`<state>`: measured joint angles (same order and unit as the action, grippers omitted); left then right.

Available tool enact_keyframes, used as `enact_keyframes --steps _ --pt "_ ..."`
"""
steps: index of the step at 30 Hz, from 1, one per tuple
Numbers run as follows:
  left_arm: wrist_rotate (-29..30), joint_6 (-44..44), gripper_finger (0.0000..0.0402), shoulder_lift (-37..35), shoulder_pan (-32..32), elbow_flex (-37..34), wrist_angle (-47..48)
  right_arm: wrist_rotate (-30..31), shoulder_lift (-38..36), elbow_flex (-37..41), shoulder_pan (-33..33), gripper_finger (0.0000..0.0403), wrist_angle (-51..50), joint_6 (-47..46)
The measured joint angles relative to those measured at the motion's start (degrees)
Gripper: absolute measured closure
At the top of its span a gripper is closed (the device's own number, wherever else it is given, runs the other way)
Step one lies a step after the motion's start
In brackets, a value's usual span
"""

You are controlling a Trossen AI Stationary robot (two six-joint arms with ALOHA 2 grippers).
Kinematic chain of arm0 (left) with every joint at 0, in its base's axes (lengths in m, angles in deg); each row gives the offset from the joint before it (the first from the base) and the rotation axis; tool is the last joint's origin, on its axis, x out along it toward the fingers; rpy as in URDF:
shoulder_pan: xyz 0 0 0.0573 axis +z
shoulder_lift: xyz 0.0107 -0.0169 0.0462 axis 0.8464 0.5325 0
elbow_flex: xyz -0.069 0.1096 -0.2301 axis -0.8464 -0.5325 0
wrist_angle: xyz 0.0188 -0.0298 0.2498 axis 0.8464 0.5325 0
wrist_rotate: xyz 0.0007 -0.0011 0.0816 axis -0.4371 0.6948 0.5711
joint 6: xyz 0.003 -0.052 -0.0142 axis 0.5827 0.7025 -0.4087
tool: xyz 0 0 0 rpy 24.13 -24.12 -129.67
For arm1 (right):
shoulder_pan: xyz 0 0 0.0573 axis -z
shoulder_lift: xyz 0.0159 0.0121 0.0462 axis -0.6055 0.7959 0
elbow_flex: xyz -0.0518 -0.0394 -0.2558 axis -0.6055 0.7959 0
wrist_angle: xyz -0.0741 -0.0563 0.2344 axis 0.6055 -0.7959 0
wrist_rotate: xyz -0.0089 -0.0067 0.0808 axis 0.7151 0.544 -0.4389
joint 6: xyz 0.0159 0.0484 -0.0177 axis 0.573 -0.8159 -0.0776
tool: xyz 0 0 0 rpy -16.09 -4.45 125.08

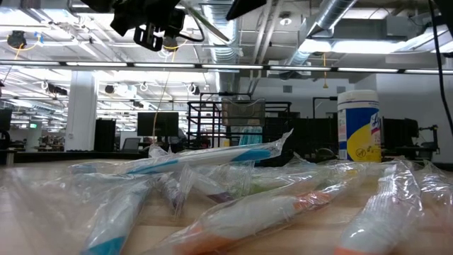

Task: Pick & Place toothbrushing station
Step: Put the green toothbrush into the black wire organizer

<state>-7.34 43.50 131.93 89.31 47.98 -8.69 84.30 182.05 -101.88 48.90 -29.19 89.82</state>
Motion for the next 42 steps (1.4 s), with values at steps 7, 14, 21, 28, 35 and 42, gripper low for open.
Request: enact_keyframes --steps 7,14,21,28,35,42 --pt "0.02 0.18 0.0388 0.00 0.00 -0.01 -0.75 0.58 0.00 -1.46 0.18 0.0321 -0.26 0.49" --pt "0.04 0.70 0.0388 0.00 0.00 -0.02 -2.22 0.33 1.42 -1.51 0.08 0.0321 -0.33 1.19" --pt "-0.11 3.42 0.0390 0.00 0.00 -0.07 -5.87 0.16 3.58 -1.52 -0.39 0.0307 0.75 1.50" --pt "-0.49 2.70 0.0390 1.25 0.00 -0.07 -5.99 0.63 4.31 -1.37 -2.42 0.0268 5.64 1.93" --pt "-1.18 1.97 0.0390 5.67 -0.02 -0.07 -8.42 0.77 3.98 -4.76 -3.42 0.0252 5.10 0.14" --pt "-1.36 4.24 0.0391 7.39 -0.33 -0.07 -13.69 -0.31 4.11 -5.96 -4.07 0.0266 3.87 0.38"
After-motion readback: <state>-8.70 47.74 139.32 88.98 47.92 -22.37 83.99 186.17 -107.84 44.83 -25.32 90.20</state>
